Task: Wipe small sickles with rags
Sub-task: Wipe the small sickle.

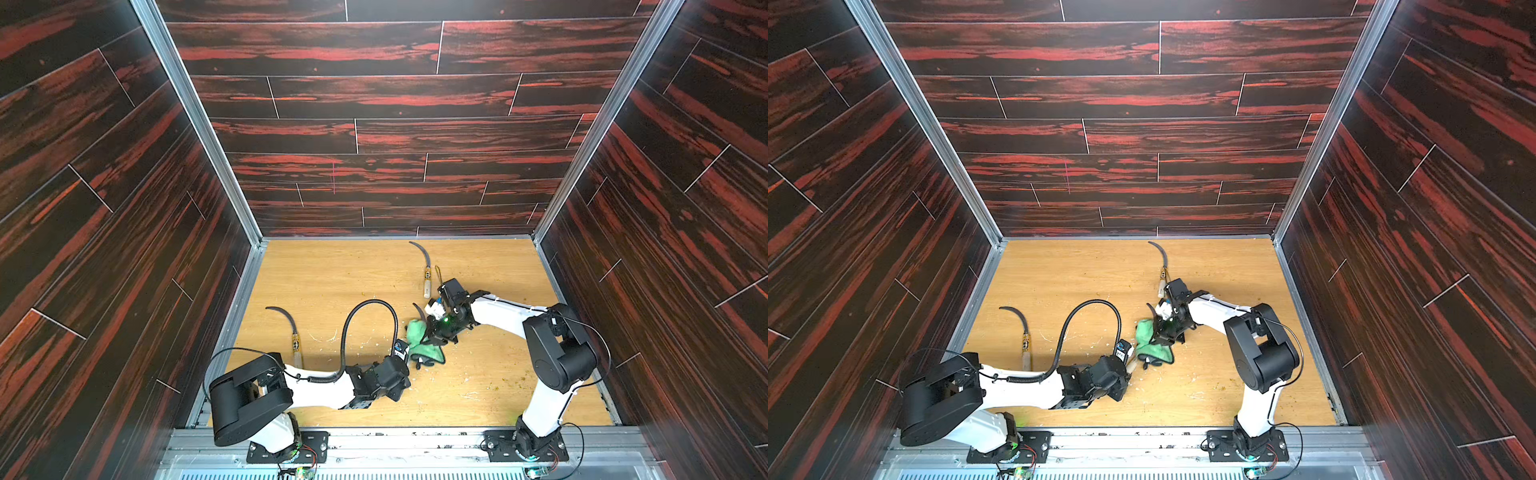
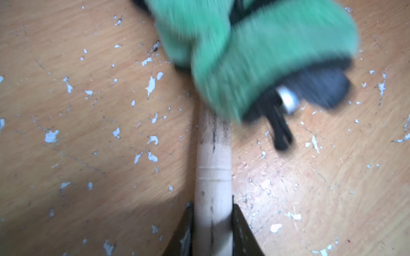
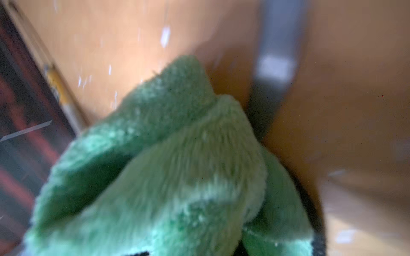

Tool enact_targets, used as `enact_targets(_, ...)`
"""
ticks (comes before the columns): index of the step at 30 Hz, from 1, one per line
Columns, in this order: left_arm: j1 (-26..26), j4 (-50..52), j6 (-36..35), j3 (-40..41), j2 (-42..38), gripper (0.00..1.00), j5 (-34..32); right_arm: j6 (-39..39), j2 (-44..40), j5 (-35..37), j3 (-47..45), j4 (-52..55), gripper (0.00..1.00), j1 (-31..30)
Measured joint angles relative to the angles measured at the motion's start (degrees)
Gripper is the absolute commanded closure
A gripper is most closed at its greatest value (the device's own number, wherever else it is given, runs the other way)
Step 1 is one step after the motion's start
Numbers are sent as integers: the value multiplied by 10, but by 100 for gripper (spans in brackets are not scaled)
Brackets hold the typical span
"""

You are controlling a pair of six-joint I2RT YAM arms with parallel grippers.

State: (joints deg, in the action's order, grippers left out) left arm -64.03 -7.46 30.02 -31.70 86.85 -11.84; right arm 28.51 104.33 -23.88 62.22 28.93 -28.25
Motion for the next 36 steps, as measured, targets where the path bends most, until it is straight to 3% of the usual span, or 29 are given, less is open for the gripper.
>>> enact_targets(5,0,2,2,0,0,100,0,-9,0,27,17,-3,100,7)
enact_targets(17,0,17,11,-7,0,100,3,-17,-39,7,59,13,100,24)
enact_targets(26,0,20,11,-15,-6,100,3,-6,-79,-50,30,-6,100,71)
enact_targets(36,-1,59,11,-27,-7,97,3,-1,-79,-85,-10,-42,100,75)
